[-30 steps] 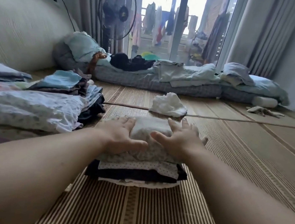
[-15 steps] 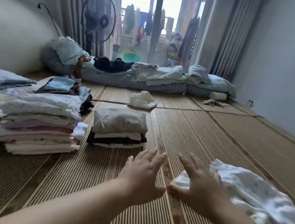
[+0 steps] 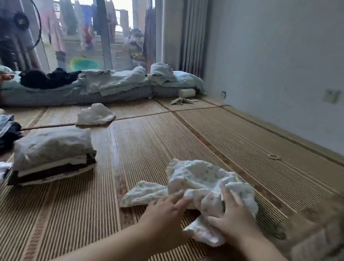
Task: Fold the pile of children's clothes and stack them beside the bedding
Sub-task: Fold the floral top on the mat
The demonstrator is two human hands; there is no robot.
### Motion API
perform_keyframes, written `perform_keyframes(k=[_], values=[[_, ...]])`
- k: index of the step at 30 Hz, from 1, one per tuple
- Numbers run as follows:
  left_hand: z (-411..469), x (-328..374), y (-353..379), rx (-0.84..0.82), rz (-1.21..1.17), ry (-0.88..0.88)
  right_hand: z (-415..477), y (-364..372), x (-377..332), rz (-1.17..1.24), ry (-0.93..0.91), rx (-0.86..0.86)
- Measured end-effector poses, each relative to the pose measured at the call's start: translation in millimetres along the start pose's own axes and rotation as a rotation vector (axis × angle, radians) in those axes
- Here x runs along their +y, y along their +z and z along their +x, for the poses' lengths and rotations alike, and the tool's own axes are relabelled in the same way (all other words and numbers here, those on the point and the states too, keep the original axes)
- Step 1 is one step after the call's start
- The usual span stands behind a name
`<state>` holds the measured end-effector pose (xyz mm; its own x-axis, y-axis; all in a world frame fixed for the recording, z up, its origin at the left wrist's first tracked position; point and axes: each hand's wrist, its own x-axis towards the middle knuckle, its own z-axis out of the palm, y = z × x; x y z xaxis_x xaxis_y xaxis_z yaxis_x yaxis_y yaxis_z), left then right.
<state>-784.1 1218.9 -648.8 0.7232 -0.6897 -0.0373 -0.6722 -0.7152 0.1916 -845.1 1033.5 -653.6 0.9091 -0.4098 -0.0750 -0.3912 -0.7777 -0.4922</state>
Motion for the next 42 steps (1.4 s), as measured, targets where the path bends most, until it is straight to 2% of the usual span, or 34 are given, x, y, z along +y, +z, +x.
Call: perform_keyframes(k=[3, 5, 7, 9, 11, 12, 14, 16, 18, 21, 24, 26, 28, 30, 32, 35, 37, 39, 40, 42], values=[[27.6, 5.3, 13.0, -0.011, -0.096, -0.045, 13.3, 7.5, 8.5, -0.034, 0.046, -0.01], [40.7, 7.3, 17.4, 0.073, -0.421, -0.127, 15.5, 7.1, 10.8, -0.01, -0.027, -0.002], [51.2, 6.5, 17.0, 0.205, -0.839, -0.217, 15.0, 2.5, 13.0, 0.147, -0.115, -0.026], [60.6, 0.2, 15.5, 0.243, -1.06, -0.27, 9.0, -3.9, 10.7, 0.331, -0.16, -0.068], [62.5, -5.1, 10.3, 0.187, -1.178, -0.324, 1.2, -8.2, 8.1, 0.441, -0.183, -0.117], [61.2, -7.0, 7.8, 0.142, -1.159, -0.341, -1.7, -9.8, 7.2, 0.441, -0.175, -0.129], [58.5, -11.7, 0.8, 0.089, -0.95, -0.346, -5.2, -13.2, 4.9, 0.4, -0.158, -0.153], [52.5, -15.1, -8.5, 0.116, -0.744, -0.365, -7.4, -17.9, -1.0, 0.342, -0.149, -0.199], [42.8, -15.4, -26.5, 0.168, -0.681, -0.315, -11.9, -21.3, -16.8, 0.24, -0.177, -0.17], [15.8, -8.9, -64.5, 0.193, -0.505, -0.203, -24.7, -22.9, -62.8, 0.109, -0.255, 0.04], [-21.3, -7.6, -107.8, 0.308, -0.363, -0.099, -41.7, -28.9, -107.8, 0.168, -0.388, 0.238], [-50.0, -12.3, -139.1, 0.37, -0.275, -0.057, -54.1, -41.7, -126.8, 0.249, -0.422, 0.304], [-80.7, -23.9, -169.1, 0.398, -0.242, -0.025, -69.9, -61.2, -145.6, 0.469, -0.413, 0.256], [-106.5, -36.9, -192.6, 0.395, -0.224, -0.021, -86.4, -82.8, -165.0, 0.89, -0.452, 0.064], [-131.2, -51.0, -212.3, 0.377, -0.239, -0.072, -97.9, -99.9, -188.7, 1.133, -0.517, -0.103], [-152.5, -60.9, -234.0, 0.368, -0.424, -0.119, -106.3, -125.6, -225.3, 1.171, -0.615, -0.21], [-162.0, -67.9, -244.1, 0.343, -0.516, -0.106, -113.6, -145.6, -250.5, 1.239, -0.688, -0.39], [-173.4, -74.9, -250.6, 0.26, -0.635, -0.088, -121.3, -162.8, -267.8, 1.183, -0.728, -0.502], [-179.2, -78.4, -252.0, 0.225, -0.702, -0.081, -122.9, -170.7, -272.8, 1.102, -0.75, -0.5], [-192.3, -89.1, -256.0, 0.224, -0.806, -0.098, -126.4, -184.0, -281.3, 0.957, -0.757, -0.387]])
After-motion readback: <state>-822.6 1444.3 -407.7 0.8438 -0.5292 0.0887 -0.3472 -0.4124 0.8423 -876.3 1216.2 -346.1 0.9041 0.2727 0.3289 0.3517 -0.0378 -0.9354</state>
